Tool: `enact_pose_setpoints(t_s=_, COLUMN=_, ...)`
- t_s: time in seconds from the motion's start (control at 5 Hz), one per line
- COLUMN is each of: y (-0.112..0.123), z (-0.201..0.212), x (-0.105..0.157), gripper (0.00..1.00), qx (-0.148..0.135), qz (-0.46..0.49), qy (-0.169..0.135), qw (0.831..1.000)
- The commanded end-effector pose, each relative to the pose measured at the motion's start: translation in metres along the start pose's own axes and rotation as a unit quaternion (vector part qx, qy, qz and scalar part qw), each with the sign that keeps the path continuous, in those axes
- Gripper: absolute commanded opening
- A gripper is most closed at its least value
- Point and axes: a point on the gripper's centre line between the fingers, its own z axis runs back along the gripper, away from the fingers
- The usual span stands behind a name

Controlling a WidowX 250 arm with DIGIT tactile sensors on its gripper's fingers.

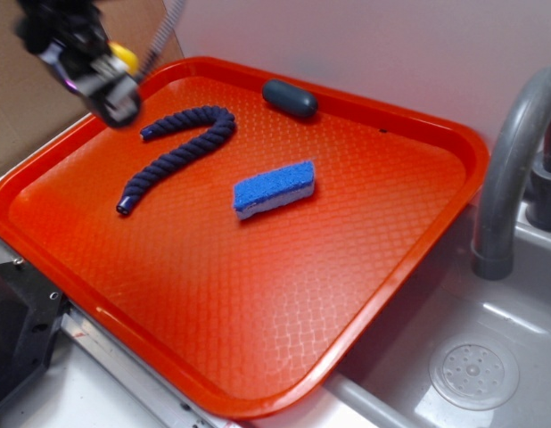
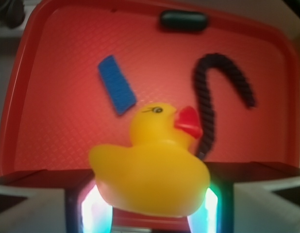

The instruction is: Grab the yellow duck.

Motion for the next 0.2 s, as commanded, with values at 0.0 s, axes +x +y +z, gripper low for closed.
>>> enact_pose_setpoints(t_s=0.0, y=0.0140, z=0.0263, x=-0.0127, gripper=0.00, qx=0.012, qz=0.076, qy=-0.019, qw=0.997)
